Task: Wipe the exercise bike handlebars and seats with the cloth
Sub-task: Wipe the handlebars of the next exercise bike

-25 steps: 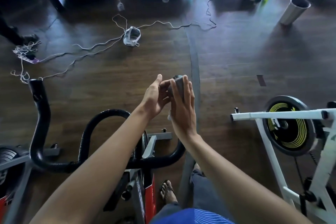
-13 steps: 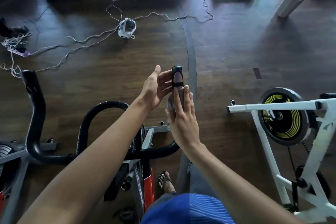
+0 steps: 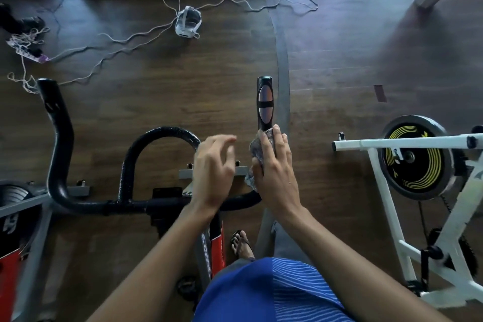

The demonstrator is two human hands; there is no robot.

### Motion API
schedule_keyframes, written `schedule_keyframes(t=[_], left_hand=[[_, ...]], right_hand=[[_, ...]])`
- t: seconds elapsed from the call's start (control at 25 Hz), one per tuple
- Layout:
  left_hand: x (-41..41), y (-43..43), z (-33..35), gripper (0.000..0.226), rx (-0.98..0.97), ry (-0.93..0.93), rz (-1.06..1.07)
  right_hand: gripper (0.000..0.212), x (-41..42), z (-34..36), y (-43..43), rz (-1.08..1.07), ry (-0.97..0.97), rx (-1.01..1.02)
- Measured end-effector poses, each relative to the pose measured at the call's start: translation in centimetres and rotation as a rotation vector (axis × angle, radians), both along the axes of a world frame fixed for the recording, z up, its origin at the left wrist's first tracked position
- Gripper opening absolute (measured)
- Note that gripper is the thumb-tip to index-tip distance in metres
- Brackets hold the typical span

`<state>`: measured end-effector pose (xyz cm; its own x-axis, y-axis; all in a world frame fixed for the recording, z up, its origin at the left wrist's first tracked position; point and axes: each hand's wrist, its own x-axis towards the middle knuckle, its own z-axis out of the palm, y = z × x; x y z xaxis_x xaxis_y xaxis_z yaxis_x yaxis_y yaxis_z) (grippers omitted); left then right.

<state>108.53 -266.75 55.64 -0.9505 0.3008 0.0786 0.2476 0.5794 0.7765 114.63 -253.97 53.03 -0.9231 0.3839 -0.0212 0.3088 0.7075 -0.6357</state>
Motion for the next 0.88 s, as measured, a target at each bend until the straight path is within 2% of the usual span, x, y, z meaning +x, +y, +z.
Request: schedule_keyframes(t=[0.08, 0.24, 0.44, 0.6, 0.72, 0.88], left_hand=[[3.8, -3.9, -0.8, 0.03, -0.145, 0.11, 0.067], [8.8, -8.4, -2.8, 0.047, -0.323, 0.113, 0.048], [9.4, -8.8, -4.5, 0.053, -0.36, 0.182, 0.012], [9.5, -8.9, -4.4, 0.054, -0.342, 0.191, 0.01], [9.4, -9.0, -4.5, 0.056, -0.344, 0.176, -0.002], [9.5, -9.2, -4.4, 0.055, -0.332, 0.166, -0.009]], right_hand=[[0.059, -0.8, 0.0, 0.2, 0.005, 0.017, 0.037], [0.058, 1.4, -0.2, -0.8, -0.009, 0.015, 0.038], [0.055, 1.1, -0.1, 0.0, 0.012, 0.016, 0.025], [0.054, 3.2, -0.2, -1.1, -0.007, 0.019, -0.099], [0.057, 1.2, 1.4, 0.9, 0.0, 0.049, -0.121], [0.056, 2.6, 3.0, 2.0, 0.239, -0.009, 0.002]])
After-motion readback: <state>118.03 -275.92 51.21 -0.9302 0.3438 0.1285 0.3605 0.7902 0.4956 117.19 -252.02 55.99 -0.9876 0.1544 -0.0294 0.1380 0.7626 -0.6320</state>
